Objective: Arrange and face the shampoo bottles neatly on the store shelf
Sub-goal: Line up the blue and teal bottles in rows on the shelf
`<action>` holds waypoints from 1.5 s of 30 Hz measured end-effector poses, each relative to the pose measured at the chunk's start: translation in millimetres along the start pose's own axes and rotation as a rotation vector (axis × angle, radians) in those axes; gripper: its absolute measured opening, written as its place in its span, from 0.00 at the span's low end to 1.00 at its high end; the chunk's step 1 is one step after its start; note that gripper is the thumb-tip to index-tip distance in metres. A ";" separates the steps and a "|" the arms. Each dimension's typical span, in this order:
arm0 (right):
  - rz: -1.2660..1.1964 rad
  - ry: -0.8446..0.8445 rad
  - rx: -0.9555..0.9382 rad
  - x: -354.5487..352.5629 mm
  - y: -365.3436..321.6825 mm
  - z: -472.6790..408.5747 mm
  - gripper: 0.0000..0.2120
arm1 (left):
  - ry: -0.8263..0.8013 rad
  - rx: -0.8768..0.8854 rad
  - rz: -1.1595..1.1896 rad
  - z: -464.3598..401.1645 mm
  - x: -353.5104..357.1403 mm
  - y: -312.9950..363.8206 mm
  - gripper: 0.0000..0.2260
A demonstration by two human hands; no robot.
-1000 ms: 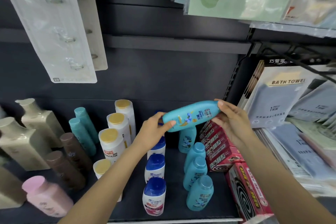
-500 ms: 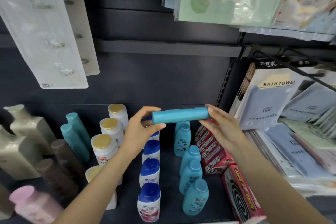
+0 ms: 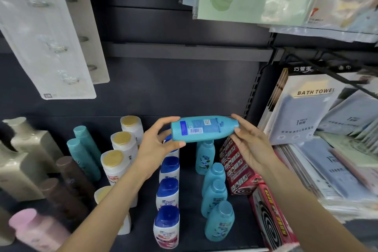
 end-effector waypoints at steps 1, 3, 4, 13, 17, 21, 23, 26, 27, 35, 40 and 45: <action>-0.004 -0.004 -0.003 0.6 0.2 0.2 0.18 | -0.002 0.010 -0.003 0.2 0.4 0.8 0.25; -0.011 -0.012 -0.007 1.1 0.3 0.5 0.18 | 0.003 0.030 -0.003 0.5 0.3 2.0 0.25; -0.012 -0.014 -0.005 1.3 0.5 0.8 0.18 | 0.006 0.036 -0.005 0.4 0.0 2.4 0.25; 0.067 0.041 -0.038 4.9 0.4 3.3 0.17 | 0.112 -0.126 0.114 3.8 -5.0 -10.8 0.16; 0.107 -0.006 -0.058 6.2 1.6 4.0 0.21 | 0.147 -0.210 0.103 3.3 -2.0 -11.9 0.14; 0.112 -0.020 -0.075 8.0 1.5 4.2 0.21 | 0.079 -0.259 0.063 3.4 -0.8 -12.5 0.15; 0.095 -0.044 -0.076 11.2 1.1 4.8 0.22 | 0.039 -0.285 0.042 3.7 0.5 -14.1 0.15; 0.089 -0.039 -0.096 16.0 -2.1 5.6 0.21 | 0.011 -0.352 0.001 4.3 1.0 -20.8 0.14; 0.108 -0.024 -0.105 17.2 -3.8 5.1 0.20 | 0.007 -0.375 -0.002 4.1 1.1 -23.5 0.14; 0.396 0.128 -0.237 15.8 -12.8 0.8 0.13 | -0.074 -0.197 -0.596 -6.1 -7.5 -37.8 0.19; 0.716 0.185 -0.369 16.1 -13.8 -3.5 0.13 | -0.348 -0.034 -1.068 0.8 -15.8 -53.5 0.22; 0.992 0.146 -0.383 14.0 -4.5 -14.9 0.13 | -0.494 -0.105 -1.104 2.3 -12.5 -61.8 0.23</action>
Point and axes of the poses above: each hand's wrist, its own z-axis away from the middle knuckle, its own x-axis out of the palm, y = z × x, the point moved 3 cm from there along -z, towards the middle knuckle, and after that the axes turned 14 degrees about x, right-handed, at the moved point
